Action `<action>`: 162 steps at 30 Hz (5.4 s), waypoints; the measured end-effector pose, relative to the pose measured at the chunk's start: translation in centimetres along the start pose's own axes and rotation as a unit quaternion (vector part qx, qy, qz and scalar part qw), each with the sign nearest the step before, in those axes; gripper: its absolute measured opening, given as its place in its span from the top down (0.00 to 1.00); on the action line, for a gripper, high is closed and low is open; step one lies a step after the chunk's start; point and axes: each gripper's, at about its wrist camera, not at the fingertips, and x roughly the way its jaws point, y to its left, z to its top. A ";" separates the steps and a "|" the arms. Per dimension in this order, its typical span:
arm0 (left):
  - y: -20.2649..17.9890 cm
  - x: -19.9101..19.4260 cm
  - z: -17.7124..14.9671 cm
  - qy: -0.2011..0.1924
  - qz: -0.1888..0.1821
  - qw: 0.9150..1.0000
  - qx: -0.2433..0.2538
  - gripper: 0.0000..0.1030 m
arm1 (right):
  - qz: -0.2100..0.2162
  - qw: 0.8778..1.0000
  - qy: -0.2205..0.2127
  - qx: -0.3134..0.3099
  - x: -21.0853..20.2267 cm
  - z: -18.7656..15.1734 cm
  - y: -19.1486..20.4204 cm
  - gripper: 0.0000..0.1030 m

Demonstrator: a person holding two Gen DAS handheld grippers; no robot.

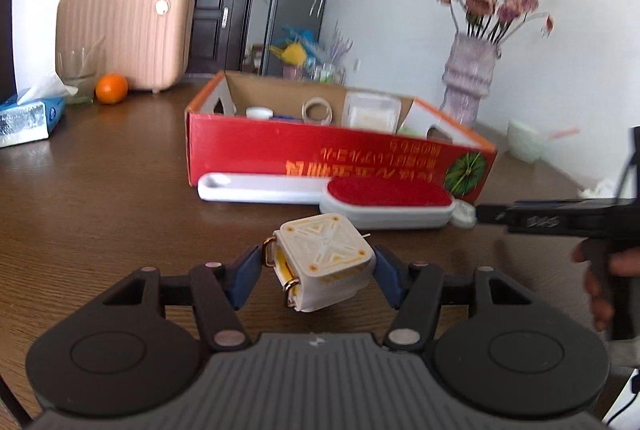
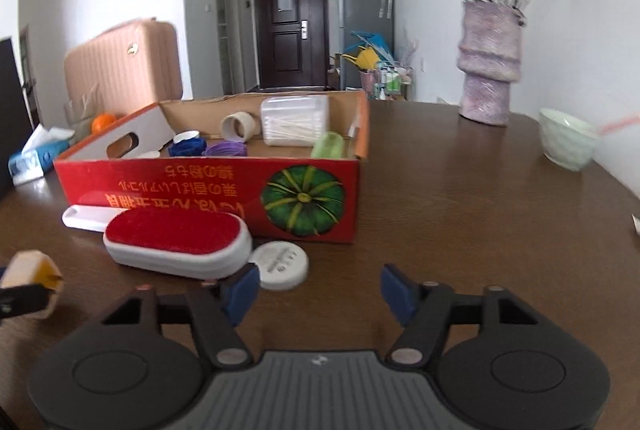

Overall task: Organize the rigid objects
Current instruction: 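Grasp the beige square block with the left tool while the right tool grasps the white round disc, then carry the beige block and white disc into the box and open both tools, then withdraw both tools and move them toward the red-and-white lint brush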

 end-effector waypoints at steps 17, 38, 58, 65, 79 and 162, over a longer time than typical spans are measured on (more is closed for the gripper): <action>-2.2 0.3 -0.7 -0.001 0.024 0.998 0.055 0.40 | -0.008 1.000 0.029 0.008 1.3 -0.1 1.1 0.64; -1.5 -10.9 -2.2 -0.031 0.097 0.995 0.004 0.40 | 0.019 0.998 -0.063 -0.020 -15.3 -8.2 3.4 0.64; -0.6 -5.6 4.5 -0.045 0.038 0.998 0.003 0.40 | 0.037 0.990 -0.126 -0.041 -13.3 -2.9 5.5 0.64; 0.2 -1.2 8.9 -0.036 0.025 0.999 0.020 0.40 | 0.040 0.986 -0.146 -0.068 -10.1 2.8 6.0 0.64; 4.4 18.3 15.5 0.160 -0.008 0.987 0.010 0.40 | 0.084 0.994 0.061 0.041 10.7 13.6 2.1 0.64; 6.7 1.9 5.6 0.107 0.029 0.993 -0.043 0.14 | 0.073 0.997 0.003 0.025 -6.2 -1.2 4.8 0.25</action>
